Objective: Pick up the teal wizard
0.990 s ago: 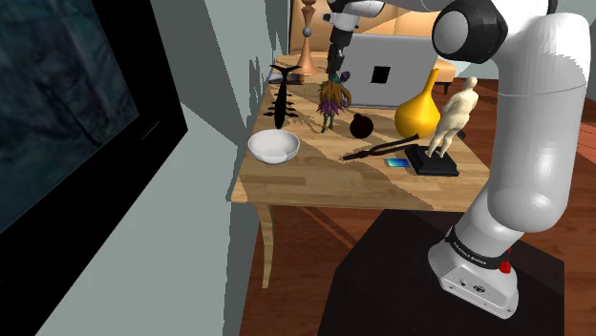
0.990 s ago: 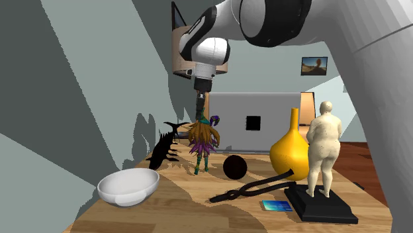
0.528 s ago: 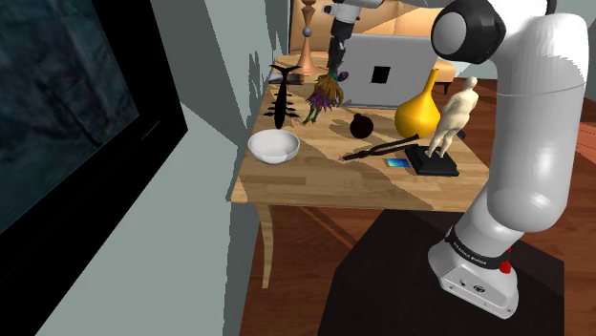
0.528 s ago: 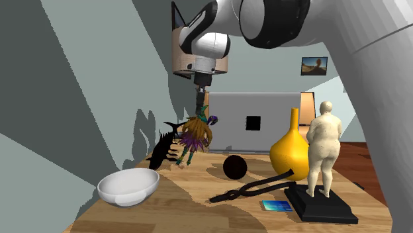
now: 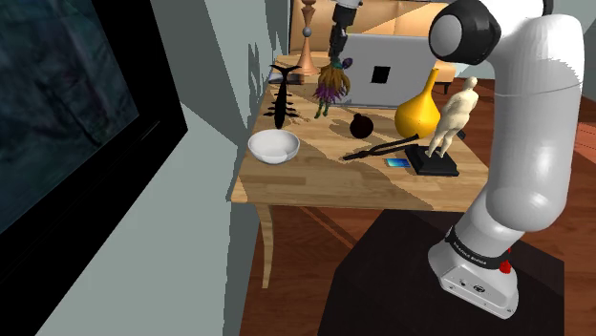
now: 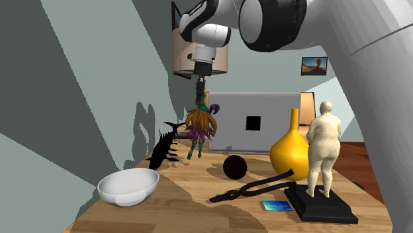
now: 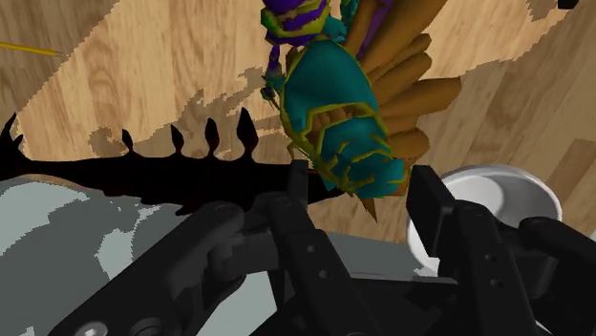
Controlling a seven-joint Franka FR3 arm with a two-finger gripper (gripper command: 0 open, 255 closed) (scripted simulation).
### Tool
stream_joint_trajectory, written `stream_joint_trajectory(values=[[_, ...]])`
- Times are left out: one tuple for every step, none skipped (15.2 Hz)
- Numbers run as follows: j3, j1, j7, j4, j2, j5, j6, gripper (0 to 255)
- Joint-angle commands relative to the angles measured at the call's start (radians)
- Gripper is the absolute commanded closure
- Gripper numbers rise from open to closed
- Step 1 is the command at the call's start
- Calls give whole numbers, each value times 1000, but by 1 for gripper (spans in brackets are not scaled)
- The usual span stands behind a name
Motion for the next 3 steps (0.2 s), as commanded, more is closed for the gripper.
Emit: stream_joint_trajectory(values=[[1, -10, 5, 52, 12, 5, -38, 255], [1, -11, 5, 56, 13, 5, -40, 255], [1, -11, 5, 56, 13, 5, -40, 255]])
